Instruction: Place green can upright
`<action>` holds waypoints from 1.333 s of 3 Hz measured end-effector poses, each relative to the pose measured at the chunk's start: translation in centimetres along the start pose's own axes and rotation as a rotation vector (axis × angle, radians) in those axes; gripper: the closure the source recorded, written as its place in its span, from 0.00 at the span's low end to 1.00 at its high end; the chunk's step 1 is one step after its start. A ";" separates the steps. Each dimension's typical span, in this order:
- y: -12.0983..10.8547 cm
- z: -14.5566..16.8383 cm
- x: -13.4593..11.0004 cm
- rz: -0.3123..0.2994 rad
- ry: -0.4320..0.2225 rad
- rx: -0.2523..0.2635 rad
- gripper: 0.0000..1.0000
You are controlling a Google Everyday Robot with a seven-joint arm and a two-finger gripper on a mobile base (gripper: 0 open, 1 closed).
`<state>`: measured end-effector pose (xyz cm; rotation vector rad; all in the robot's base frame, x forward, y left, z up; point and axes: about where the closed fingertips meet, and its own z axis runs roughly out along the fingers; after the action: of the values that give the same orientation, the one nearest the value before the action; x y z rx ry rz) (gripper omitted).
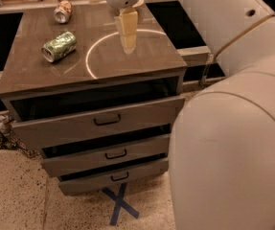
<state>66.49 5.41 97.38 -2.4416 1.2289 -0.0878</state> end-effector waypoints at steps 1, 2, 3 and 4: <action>-1.2 1.2 0.2 -0.047 -0.004 -0.009 0.00; -3.6 2.5 0.5 -0.137 -0.032 0.002 0.00; -6.6 5.4 0.9 -0.180 -0.062 0.035 0.00; -8.3 8.0 0.0 -0.196 -0.078 0.035 0.00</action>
Offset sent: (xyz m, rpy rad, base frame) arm 0.0649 0.0165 0.0027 -0.0627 0.0377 0.2806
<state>74.61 12.45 93.20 -2.5038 0.9456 -0.0681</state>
